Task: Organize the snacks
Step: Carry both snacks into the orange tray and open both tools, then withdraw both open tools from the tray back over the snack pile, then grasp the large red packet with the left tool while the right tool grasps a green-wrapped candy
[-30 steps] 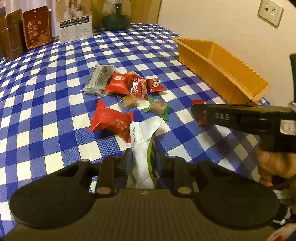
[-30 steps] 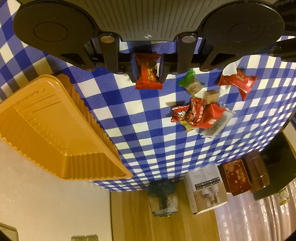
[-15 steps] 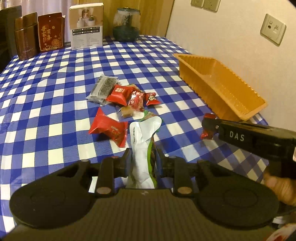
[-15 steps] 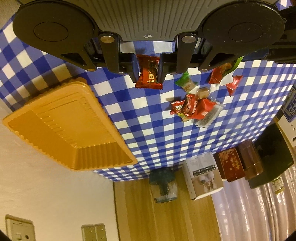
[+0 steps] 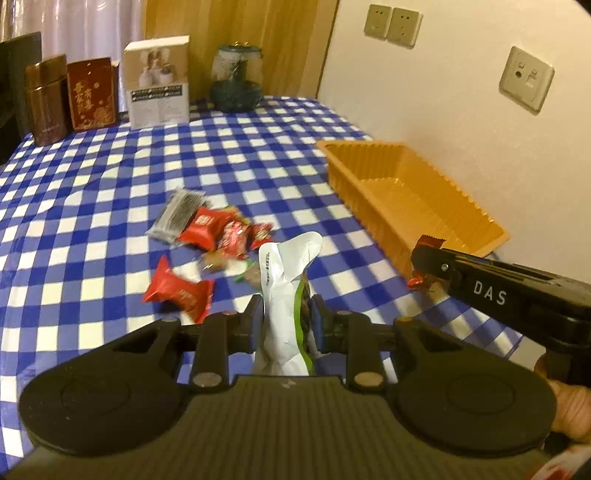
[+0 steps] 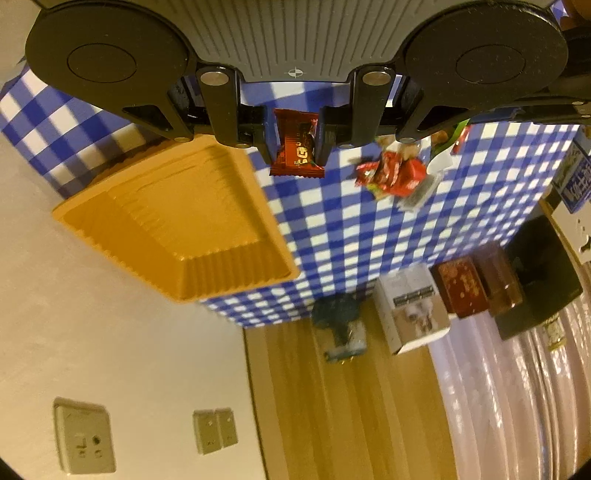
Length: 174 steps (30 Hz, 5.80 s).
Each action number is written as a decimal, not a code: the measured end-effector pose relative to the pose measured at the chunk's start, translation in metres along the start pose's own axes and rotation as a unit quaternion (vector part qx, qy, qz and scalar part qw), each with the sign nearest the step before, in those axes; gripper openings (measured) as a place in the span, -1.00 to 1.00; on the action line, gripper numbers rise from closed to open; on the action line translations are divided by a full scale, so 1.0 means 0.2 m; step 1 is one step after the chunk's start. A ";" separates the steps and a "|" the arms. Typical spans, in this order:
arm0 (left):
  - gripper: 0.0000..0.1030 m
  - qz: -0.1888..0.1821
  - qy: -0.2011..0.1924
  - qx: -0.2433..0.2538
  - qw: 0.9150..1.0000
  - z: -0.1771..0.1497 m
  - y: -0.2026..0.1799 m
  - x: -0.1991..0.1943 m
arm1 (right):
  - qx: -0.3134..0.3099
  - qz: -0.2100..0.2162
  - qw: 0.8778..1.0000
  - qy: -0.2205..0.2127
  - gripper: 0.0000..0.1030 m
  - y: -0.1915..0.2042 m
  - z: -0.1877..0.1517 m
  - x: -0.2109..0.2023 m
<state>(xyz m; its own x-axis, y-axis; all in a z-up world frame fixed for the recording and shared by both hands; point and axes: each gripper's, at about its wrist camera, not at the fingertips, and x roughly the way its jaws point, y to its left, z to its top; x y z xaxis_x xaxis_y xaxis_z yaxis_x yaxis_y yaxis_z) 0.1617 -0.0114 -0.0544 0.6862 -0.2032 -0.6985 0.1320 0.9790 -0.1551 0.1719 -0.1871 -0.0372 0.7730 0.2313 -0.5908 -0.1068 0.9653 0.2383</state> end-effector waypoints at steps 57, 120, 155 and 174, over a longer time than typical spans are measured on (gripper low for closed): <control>-0.40 -0.064 -0.011 -0.023 0.998 0.37 -0.51 0.47 | 0.022 -0.042 0.999 0.004 -0.56 -0.74 0.35 0.25; 0.68 0.062 -0.034 -0.044 0.997 -0.09 0.36 -0.20 | -0.032 0.076 0.996 0.038 0.26 0.13 0.03 0.01; -0.33 0.008 0.008 -0.008 1.000 -0.04 0.56 0.37 | -0.123 0.127 0.981 0.084 0.10 0.27 -0.07 0.66; -0.33 0.019 -0.005 -0.043 0.999 -0.06 0.59 0.24 | -0.222 0.116 0.965 0.080 -0.58 0.41 -0.12 0.70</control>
<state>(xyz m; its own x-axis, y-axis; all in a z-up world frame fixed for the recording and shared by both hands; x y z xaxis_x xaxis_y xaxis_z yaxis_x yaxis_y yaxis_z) 0.2012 0.0943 -0.1147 0.6970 -0.1660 -0.6976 0.0442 0.9809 -0.1892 0.2561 -0.0718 -0.1188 0.5938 0.4288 -0.6808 -0.5495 0.8342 0.0461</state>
